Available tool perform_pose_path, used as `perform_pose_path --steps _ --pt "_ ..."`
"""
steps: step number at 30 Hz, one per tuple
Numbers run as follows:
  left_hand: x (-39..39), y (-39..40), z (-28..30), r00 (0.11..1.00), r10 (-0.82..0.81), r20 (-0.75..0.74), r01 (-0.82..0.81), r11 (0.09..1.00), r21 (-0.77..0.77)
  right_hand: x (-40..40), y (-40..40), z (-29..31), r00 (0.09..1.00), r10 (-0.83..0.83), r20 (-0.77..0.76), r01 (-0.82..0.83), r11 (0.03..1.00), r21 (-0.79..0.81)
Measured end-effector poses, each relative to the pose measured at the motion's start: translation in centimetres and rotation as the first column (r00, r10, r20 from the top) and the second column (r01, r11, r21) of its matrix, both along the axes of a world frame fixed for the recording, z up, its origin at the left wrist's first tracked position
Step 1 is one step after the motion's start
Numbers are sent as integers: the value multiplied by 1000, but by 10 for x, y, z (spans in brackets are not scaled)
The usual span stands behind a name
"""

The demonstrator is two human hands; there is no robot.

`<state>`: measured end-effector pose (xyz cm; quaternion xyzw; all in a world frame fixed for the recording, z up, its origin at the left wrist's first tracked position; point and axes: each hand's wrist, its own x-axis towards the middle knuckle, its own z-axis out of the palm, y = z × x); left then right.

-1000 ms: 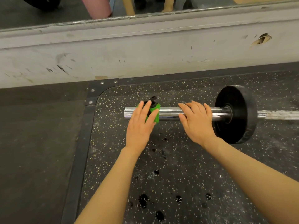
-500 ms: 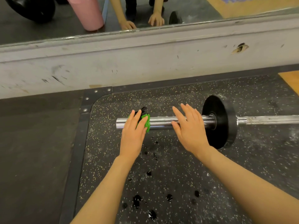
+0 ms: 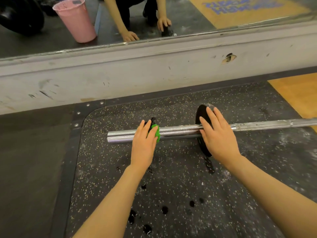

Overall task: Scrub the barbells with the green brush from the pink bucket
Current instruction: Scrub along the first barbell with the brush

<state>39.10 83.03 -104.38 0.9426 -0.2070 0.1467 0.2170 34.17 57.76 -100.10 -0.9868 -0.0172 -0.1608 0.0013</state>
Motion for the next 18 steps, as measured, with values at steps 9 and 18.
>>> perform_pose_path --steps 9,18 --pt "-3 -24 1 996 -84 28 82 994 72 1 1 -9 998 9 62 -11 999 33" --pt "-3 -14 -3 994 109 25 -109 994 19 -2 3 -9 995 9 98 -14 999 44"
